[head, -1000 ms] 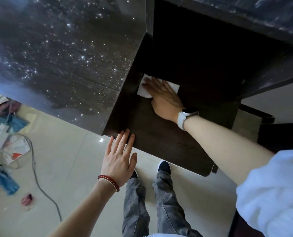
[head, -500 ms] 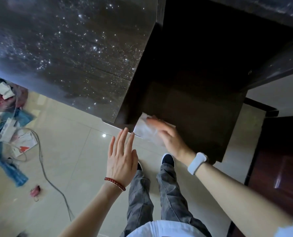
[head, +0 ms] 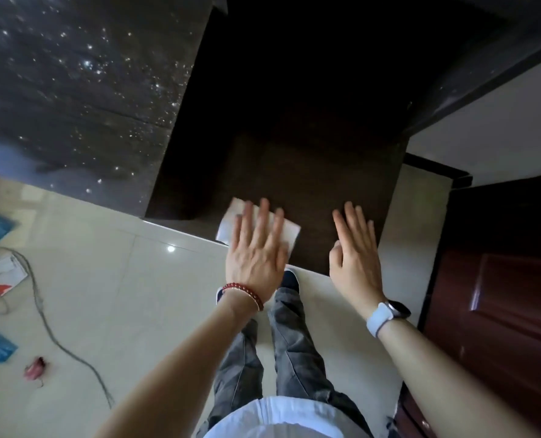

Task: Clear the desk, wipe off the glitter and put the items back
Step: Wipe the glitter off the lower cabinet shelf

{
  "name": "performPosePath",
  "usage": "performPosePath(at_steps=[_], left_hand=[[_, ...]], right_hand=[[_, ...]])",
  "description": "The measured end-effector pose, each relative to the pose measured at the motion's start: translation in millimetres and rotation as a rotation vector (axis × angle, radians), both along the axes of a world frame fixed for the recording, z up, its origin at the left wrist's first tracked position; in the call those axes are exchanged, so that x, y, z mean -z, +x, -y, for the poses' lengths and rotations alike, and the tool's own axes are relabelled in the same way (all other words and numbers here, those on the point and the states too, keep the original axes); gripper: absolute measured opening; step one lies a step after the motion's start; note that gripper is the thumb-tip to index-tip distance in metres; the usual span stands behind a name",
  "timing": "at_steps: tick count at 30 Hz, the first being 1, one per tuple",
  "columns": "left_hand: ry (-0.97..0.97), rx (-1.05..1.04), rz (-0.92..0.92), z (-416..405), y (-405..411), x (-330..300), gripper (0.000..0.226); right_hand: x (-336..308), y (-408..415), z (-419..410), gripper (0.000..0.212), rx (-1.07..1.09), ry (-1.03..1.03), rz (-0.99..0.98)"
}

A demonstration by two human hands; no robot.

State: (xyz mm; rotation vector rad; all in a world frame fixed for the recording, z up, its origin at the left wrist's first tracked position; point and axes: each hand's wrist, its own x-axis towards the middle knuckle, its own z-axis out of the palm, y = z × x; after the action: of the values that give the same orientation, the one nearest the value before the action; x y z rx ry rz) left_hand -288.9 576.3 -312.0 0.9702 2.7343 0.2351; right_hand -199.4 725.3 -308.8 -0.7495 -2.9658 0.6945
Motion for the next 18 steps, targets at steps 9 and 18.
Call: performPosePath(at_steps=[9,18], left_hand=[[-0.049,0.058,-0.008,21.4,-29.7,-2.9,0.051],[-0.036,0.217,-0.002,-49.1,-10.9,-3.9,0.055]], right_hand=[[-1.4,5.2,-7.2,0.051,-0.055,-0.01,0.007],[-9.3,12.1,-13.0,0.056,0.081,-0.234,-0.11]])
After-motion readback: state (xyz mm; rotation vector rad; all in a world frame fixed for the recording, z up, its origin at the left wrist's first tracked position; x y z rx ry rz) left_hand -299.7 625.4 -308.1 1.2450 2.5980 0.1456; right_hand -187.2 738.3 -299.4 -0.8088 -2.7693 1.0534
